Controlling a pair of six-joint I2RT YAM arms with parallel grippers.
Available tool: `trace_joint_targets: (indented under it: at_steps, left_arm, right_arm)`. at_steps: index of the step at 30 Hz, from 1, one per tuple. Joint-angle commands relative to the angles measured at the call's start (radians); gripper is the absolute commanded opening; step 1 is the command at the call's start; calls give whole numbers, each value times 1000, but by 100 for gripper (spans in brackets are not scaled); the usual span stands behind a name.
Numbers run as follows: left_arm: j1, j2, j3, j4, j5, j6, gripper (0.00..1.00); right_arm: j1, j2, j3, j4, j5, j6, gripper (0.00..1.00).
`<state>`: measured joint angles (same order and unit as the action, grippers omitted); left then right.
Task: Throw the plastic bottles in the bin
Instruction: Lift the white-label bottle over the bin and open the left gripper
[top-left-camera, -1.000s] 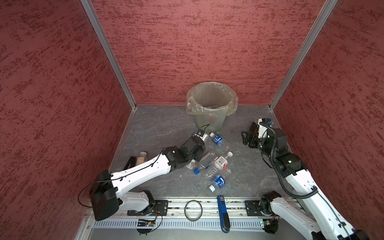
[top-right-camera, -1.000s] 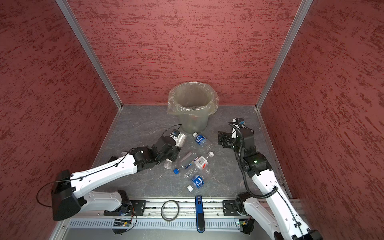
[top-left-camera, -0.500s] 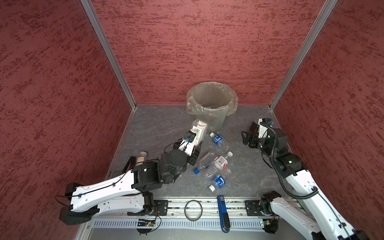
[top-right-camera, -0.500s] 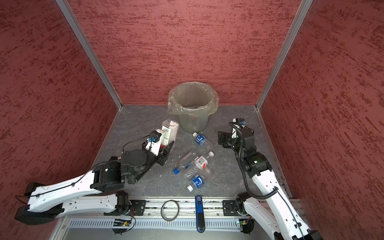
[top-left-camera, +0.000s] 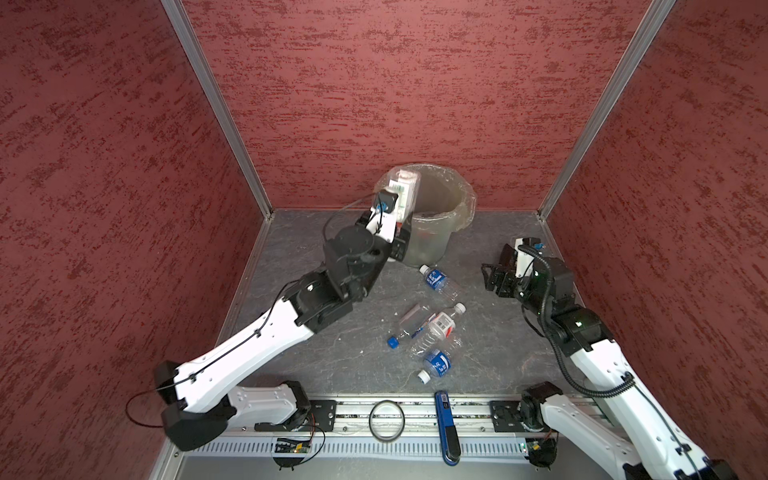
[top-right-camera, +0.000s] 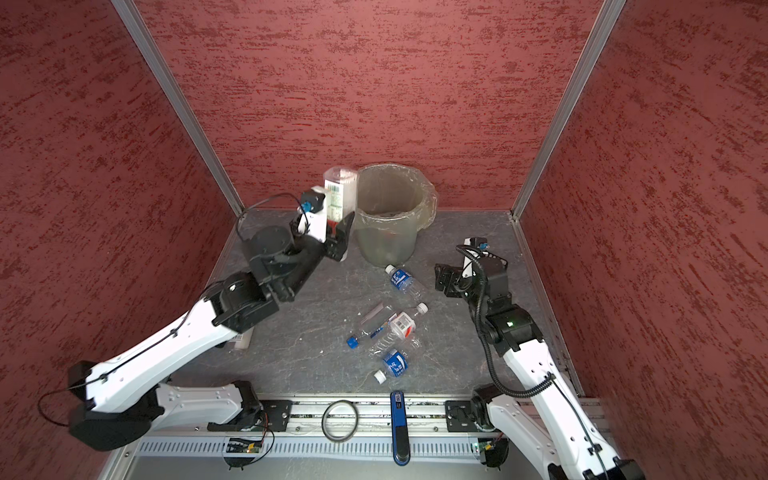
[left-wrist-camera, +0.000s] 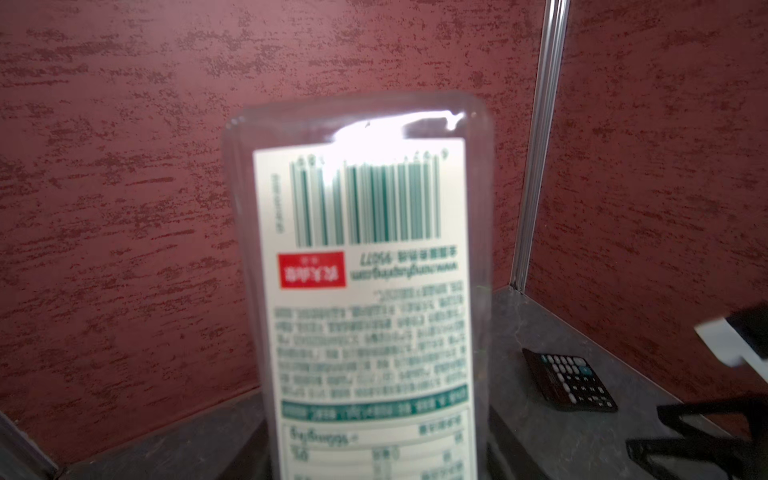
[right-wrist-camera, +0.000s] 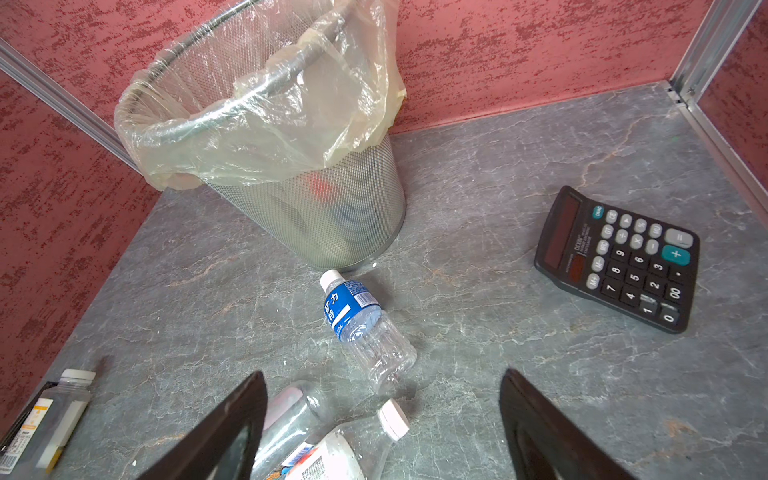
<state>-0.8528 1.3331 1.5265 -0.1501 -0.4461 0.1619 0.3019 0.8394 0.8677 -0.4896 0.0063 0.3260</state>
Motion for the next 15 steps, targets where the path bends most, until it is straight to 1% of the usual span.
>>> trace_joint_targets:
  at_steps: [1, 2, 3, 4, 5, 6, 7, 8, 9, 10, 13, 14, 15]
  left_arm:
    - [133, 234, 259, 40, 275, -56, 57]
    - [170, 344, 406, -2, 325, -75, 61]
    - [202, 448, 553, -66, 361, -98, 67]
    - [224, 570, 746, -156, 367, -110, 73]
    - [241, 714, 952, -263, 353, -124, 85]
    - [253, 826, 1135, -348, 349, -137, 97]
    - [264, 937, 1314, -429, 337, -153, 100]
    - [275, 992, 1396, -470, 336, -171, 100]
    - [280, 976, 1344, -451, 334, -191, 100]
    - [282, 922, 1244, -406, 319, -202, 100]
    - [276, 704, 851, -165, 321, -187, 100]
    - [276, 639, 752, -96, 328, -184, 100]
    - [276, 595, 708, -78, 330, -186, 100]
  right_arm:
    - [-3, -7, -8, 28, -13, 15, 88]
    - [-3, -9, -9, 25, -14, 16, 88]
    - [-3, -12, -7, 21, -12, 16, 88]
    - [-3, -16, -7, 15, -10, 16, 88]
    - [-4, -23, -4, 9, -8, 16, 88]
    - [-3, -29, -3, 2, -6, 15, 88]
    - [-3, -37, 2, -5, -2, 15, 88]
    - [-4, -43, 4, -10, 0, 15, 88]
    - [-3, -49, 5, -14, 1, 14, 88]
    - [-4, -54, 6, -17, 3, 16, 88]
    - [-3, -60, -2, -14, 1, 18, 88]
    - [-4, -56, -4, -8, -6, 18, 88]
    - [-3, -49, -5, -2, -11, 19, 88]
